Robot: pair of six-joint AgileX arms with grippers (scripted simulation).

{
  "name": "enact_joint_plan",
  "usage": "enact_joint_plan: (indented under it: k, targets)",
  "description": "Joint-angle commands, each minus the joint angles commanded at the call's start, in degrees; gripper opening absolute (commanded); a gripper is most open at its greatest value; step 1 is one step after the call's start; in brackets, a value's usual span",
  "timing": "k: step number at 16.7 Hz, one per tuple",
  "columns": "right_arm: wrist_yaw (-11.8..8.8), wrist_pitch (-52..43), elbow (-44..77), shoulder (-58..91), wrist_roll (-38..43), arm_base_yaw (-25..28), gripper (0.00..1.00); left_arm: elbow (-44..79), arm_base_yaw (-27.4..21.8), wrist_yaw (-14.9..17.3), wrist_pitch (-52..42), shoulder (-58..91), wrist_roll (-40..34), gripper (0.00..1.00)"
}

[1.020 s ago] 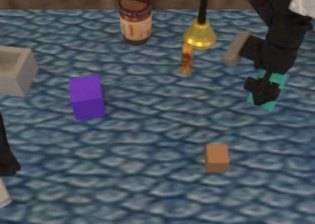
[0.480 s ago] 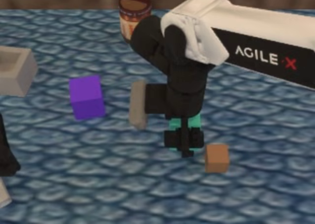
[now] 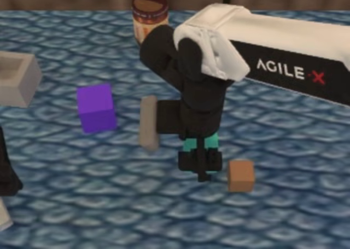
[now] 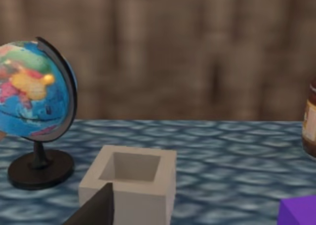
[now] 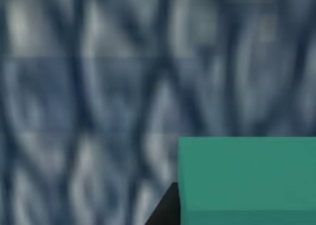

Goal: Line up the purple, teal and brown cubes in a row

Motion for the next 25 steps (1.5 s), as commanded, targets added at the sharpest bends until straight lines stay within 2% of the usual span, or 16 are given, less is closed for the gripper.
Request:
enact_joint_plan:
  k: [5, 10, 23, 25]
  targets:
    - [0.0, 10.2, -7.3, 2.3, -0.1, 0.1, 0.0, 0.0, 0.0, 0.0, 0.0, 0.0, 0.0, 1.0]
    - [0.0, 11.8, -8.7, 2.7, -0.2, 0.2, 0.0, 0.0, 0.0, 0.0, 0.0, 0.0, 0.0, 1.0]
    - [0.0, 11.8, -8.7, 2.7, -0.2, 0.2, 0.98, 0.0, 0.0, 0.0, 0.0, 0.0, 0.0, 1.0]
    - [0.0, 11.8, -8.7, 2.7, -0.2, 0.2, 1.0, 0.0, 0.0, 0.0, 0.0, 0.0, 0.0, 1.0]
